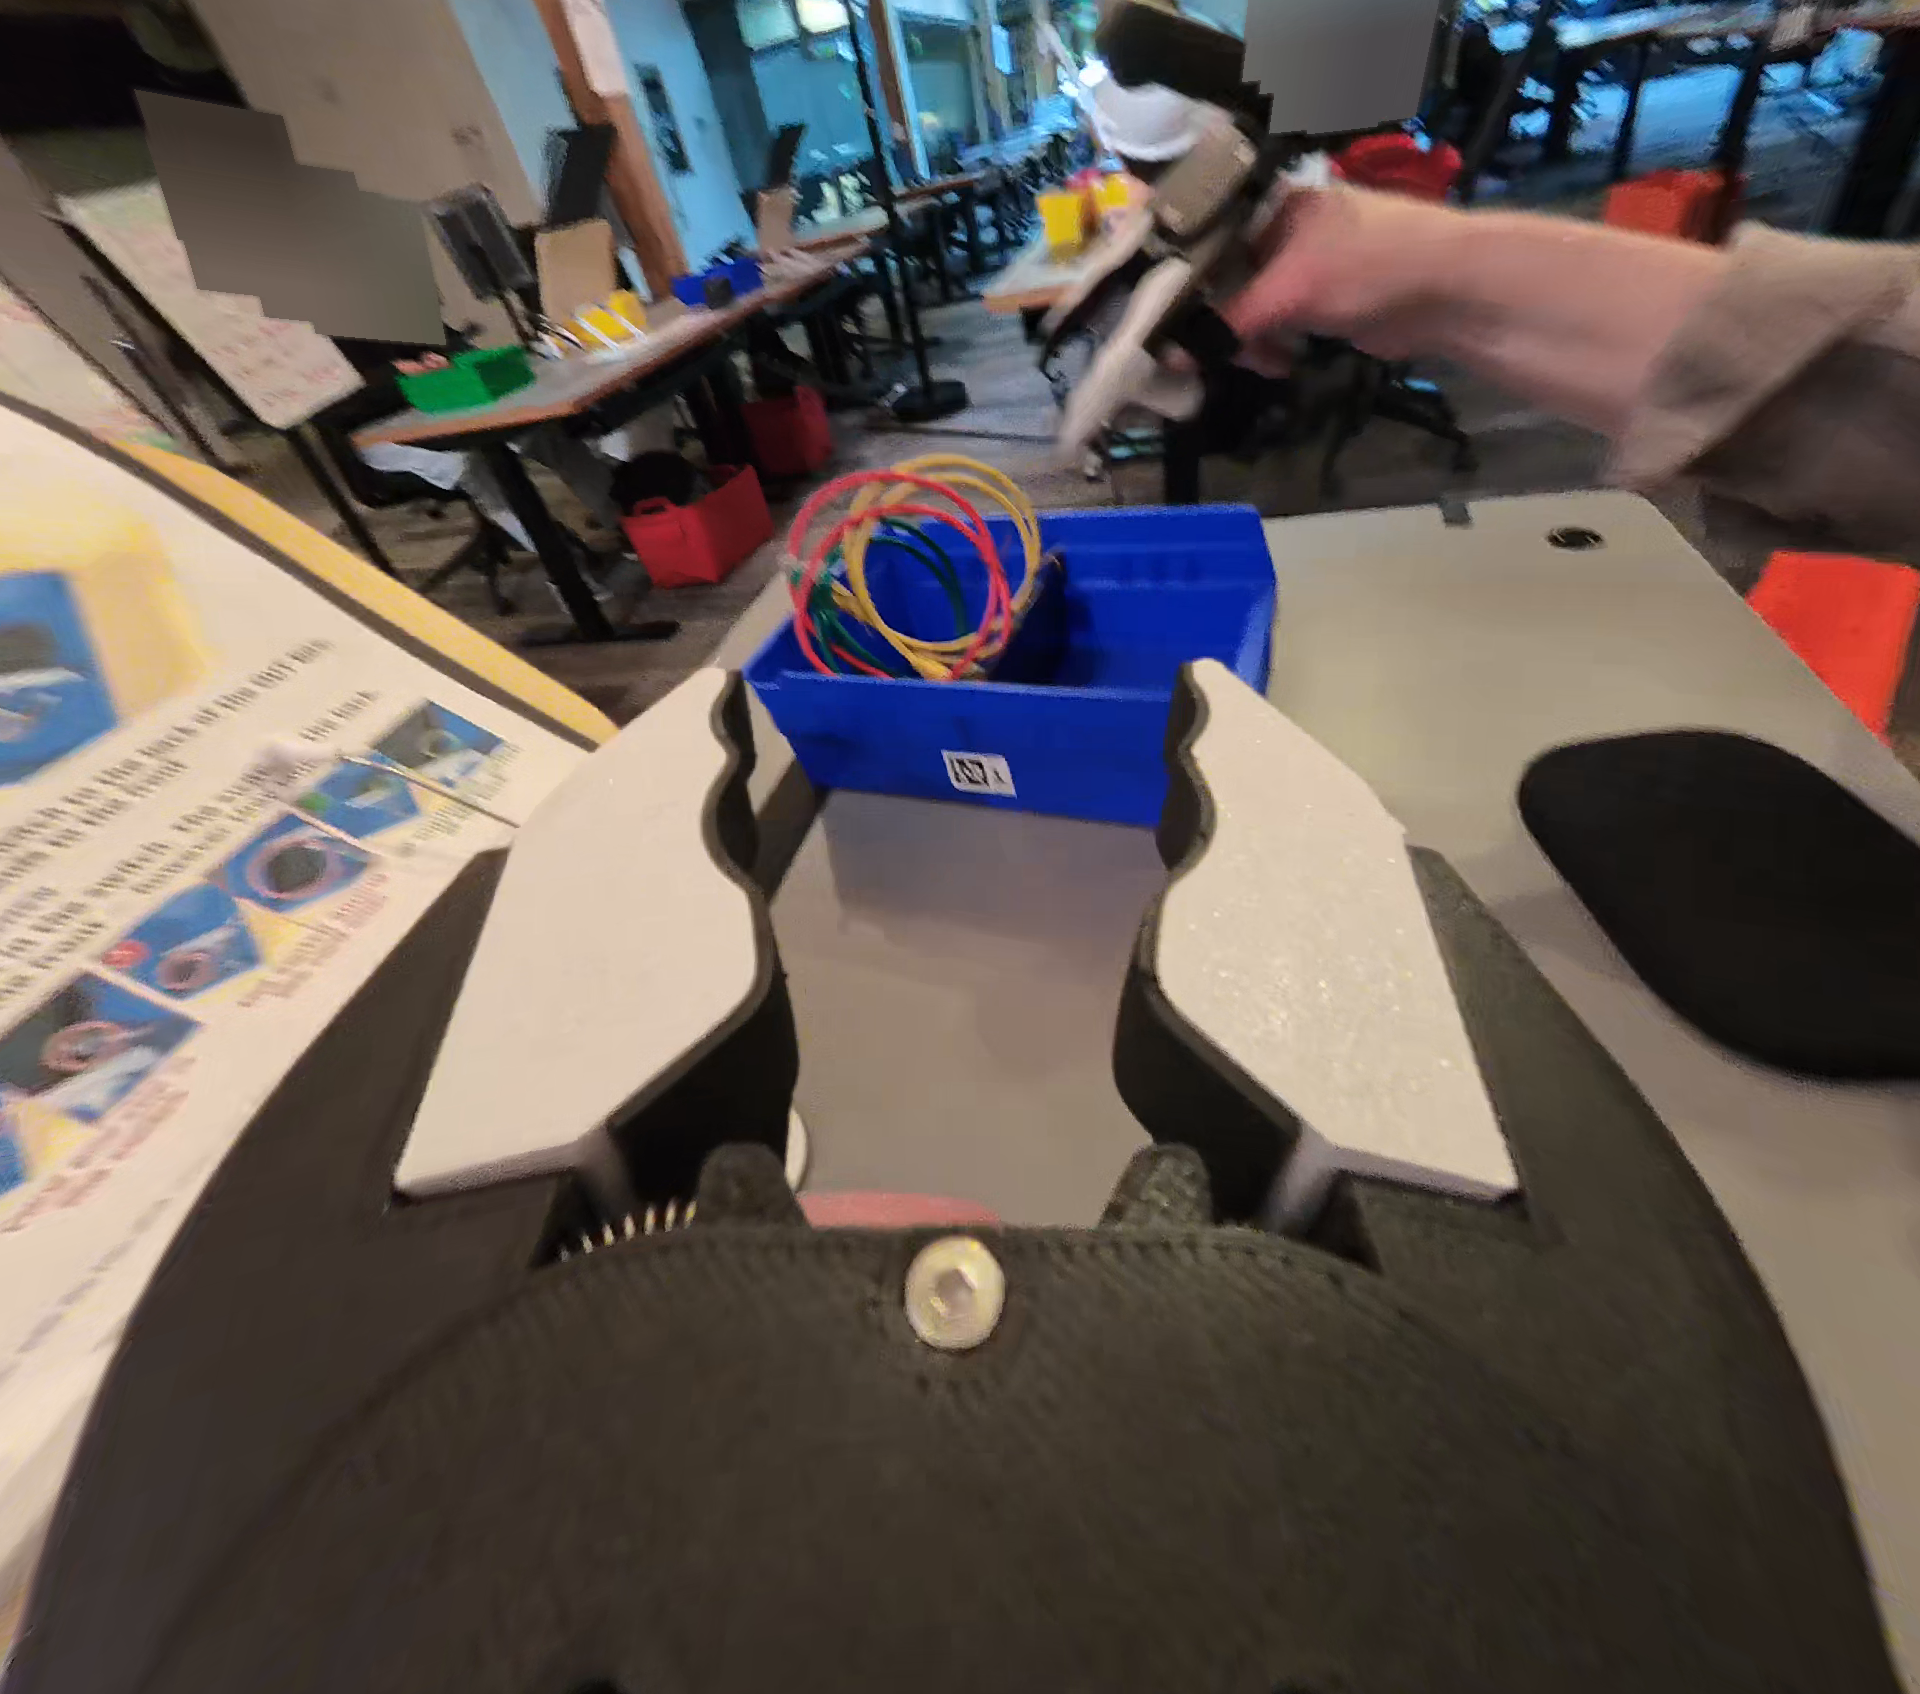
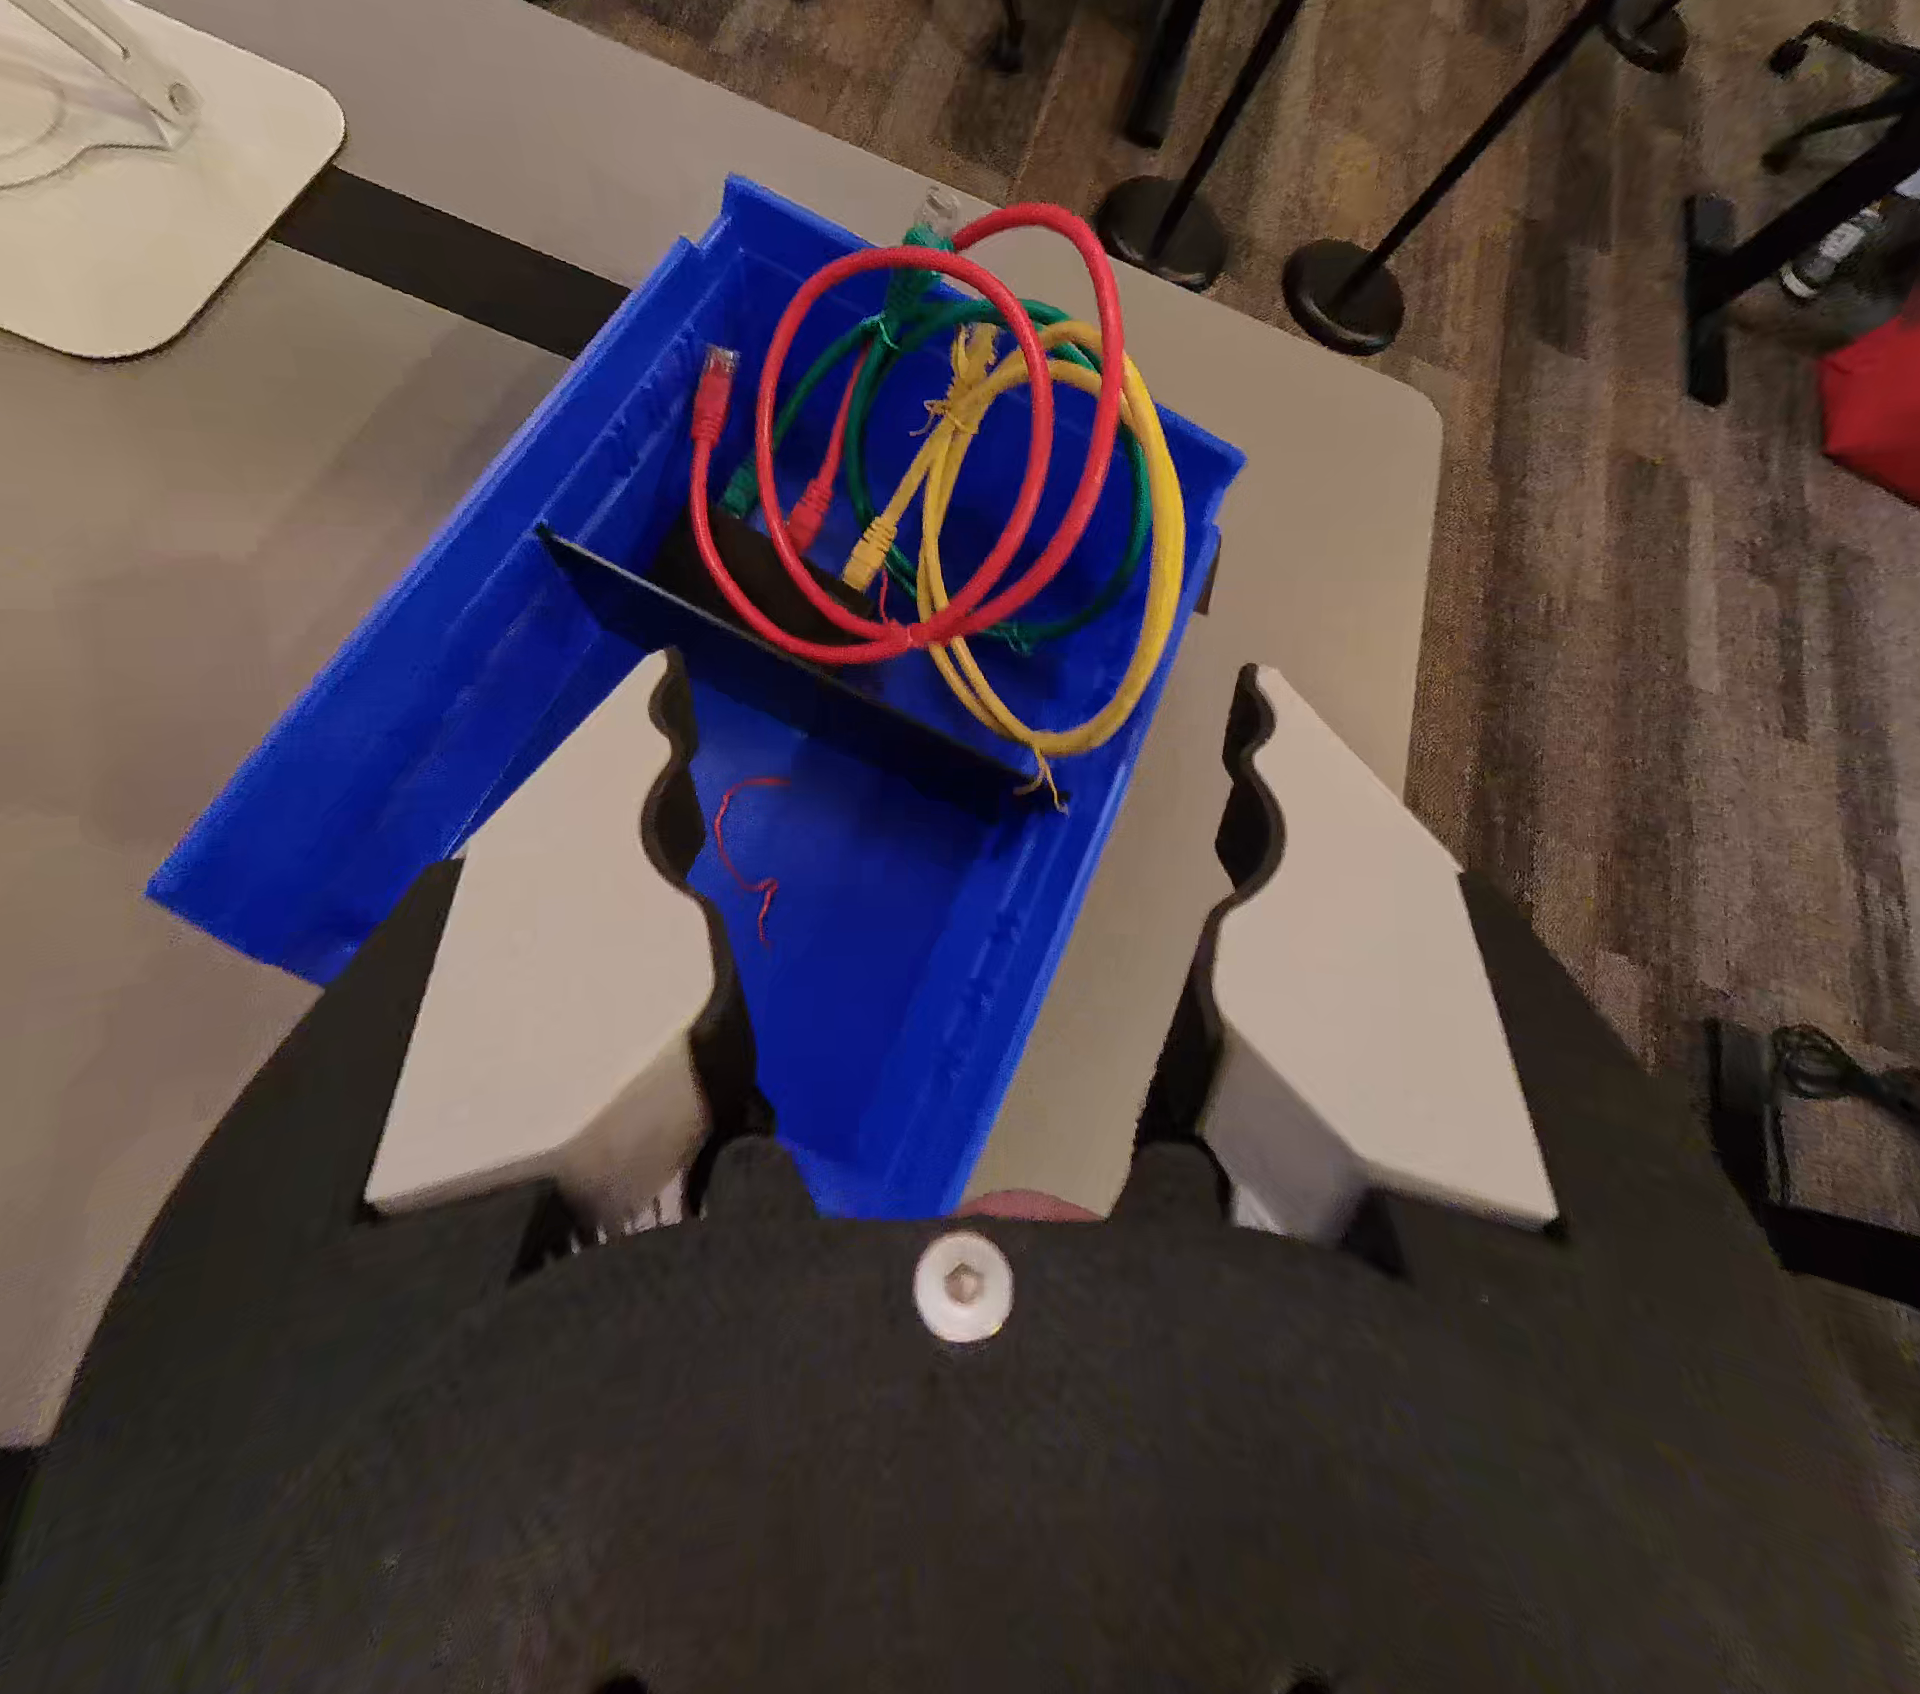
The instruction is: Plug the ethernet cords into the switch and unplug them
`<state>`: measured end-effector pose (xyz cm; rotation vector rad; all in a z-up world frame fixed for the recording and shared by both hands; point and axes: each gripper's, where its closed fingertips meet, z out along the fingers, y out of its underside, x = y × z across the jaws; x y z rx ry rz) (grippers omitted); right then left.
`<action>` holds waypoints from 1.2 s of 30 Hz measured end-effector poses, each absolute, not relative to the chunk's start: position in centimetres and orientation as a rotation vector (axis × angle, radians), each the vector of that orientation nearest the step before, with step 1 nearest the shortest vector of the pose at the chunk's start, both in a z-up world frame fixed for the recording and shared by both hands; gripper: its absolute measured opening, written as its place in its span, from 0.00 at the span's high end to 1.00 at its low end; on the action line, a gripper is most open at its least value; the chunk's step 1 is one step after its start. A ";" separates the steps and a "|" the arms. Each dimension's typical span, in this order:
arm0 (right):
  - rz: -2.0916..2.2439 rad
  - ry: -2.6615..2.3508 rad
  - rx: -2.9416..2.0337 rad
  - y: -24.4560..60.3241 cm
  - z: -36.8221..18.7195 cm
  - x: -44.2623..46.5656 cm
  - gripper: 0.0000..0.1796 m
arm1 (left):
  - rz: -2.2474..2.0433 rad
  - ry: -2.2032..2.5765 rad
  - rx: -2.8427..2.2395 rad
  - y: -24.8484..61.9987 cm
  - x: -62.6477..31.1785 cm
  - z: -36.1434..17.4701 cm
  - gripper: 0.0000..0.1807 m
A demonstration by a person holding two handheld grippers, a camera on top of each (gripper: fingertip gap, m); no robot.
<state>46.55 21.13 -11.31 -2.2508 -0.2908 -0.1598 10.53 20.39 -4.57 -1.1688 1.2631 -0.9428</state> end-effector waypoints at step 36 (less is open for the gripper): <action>0.014 0.018 -2.387 15.9 -25.3 51.0 0.72 | -0.097 0.264 -2.118 29.7 -38.4 -22.1 0.50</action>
